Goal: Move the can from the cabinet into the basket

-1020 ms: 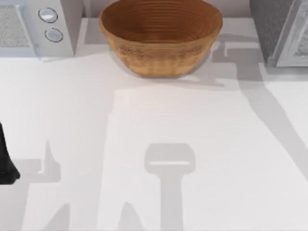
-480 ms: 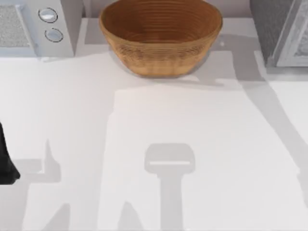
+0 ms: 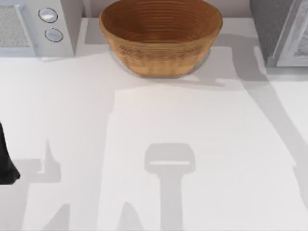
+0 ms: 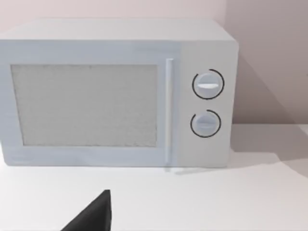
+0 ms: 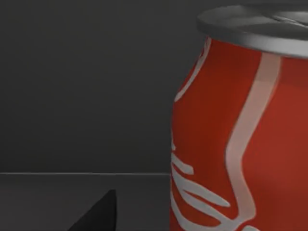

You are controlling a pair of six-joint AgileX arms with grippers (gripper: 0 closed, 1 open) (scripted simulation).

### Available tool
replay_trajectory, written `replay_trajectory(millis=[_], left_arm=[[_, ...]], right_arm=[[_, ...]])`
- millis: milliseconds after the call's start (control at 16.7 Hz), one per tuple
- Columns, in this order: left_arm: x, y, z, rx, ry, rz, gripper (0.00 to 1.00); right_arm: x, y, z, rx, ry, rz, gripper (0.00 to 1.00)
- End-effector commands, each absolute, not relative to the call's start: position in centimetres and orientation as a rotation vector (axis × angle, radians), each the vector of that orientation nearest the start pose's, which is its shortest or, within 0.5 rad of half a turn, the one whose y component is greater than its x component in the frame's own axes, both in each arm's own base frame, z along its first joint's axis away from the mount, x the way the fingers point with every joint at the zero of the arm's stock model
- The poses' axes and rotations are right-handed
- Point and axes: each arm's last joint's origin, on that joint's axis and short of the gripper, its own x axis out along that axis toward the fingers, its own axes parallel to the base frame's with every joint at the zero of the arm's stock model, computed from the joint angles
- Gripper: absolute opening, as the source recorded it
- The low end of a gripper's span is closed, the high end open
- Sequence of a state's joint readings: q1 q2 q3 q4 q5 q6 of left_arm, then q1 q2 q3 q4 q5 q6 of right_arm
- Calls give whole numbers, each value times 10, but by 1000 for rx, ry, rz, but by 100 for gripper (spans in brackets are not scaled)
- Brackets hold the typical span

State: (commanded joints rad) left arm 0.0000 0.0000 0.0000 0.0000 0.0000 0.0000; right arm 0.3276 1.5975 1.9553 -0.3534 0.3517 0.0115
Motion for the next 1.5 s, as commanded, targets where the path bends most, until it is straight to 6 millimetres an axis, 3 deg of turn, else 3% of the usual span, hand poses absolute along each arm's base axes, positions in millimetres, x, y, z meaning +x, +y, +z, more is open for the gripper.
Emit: replay_trajectory(millis=[660,1260,1380,1500], left_arm=[[106,-1,160,0,0,0,100],[106,-1,160,0,0,0,100],[106,-1,160,0,0,0,100],[106,-1,160,0,0,0,100]], right_arm=[[322,105,507,-2,-9,-8,2],[320,106,508,0,-10,-7,0],[304,112,517,4,-16,-7,0],[270,121,532,6,-15,-9,0]])
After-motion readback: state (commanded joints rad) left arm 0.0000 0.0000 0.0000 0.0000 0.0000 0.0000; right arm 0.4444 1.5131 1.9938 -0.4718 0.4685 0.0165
